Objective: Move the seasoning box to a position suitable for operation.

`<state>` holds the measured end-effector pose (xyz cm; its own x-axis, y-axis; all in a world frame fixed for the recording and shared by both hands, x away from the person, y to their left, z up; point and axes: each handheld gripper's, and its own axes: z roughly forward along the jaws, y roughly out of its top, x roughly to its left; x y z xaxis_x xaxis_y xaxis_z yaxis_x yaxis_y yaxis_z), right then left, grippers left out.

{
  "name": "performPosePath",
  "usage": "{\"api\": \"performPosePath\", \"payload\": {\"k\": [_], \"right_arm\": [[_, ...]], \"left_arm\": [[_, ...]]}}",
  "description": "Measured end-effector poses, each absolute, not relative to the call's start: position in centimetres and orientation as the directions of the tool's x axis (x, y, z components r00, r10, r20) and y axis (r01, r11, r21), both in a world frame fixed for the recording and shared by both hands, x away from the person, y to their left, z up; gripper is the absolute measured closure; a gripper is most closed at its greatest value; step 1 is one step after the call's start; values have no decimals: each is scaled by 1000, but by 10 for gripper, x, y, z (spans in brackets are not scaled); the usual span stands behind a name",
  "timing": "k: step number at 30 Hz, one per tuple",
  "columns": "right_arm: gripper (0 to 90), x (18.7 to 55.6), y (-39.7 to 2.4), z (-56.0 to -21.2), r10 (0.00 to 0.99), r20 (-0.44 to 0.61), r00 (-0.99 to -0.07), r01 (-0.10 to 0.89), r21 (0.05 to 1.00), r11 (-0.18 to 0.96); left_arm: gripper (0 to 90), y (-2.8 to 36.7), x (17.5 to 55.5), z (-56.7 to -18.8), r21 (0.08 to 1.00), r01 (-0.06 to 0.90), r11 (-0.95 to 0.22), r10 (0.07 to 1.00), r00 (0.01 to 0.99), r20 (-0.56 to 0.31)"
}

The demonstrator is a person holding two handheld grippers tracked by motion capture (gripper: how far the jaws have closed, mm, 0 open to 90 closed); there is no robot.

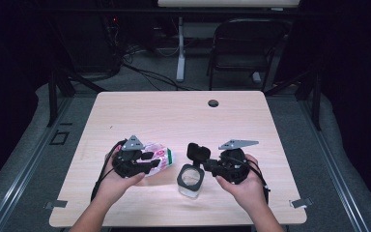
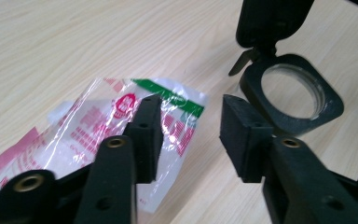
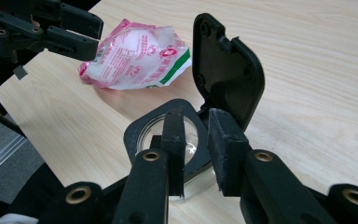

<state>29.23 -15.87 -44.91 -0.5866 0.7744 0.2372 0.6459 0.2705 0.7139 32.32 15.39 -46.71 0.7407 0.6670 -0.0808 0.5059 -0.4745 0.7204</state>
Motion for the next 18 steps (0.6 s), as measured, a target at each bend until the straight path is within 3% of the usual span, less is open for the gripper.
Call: {"api": "performPosePath", "payload": {"k": [10,18], "right_arm": [[742,298,-154,-451,756,267,-598,657,703,272],[731,300,-145,-457,751,261,-607,660,692,293]], "left_arm": [[493,173,309,-501,723,503,-473,698,715,-41],[465,158,306,-536,646,468,-603,695,705,137]]}}
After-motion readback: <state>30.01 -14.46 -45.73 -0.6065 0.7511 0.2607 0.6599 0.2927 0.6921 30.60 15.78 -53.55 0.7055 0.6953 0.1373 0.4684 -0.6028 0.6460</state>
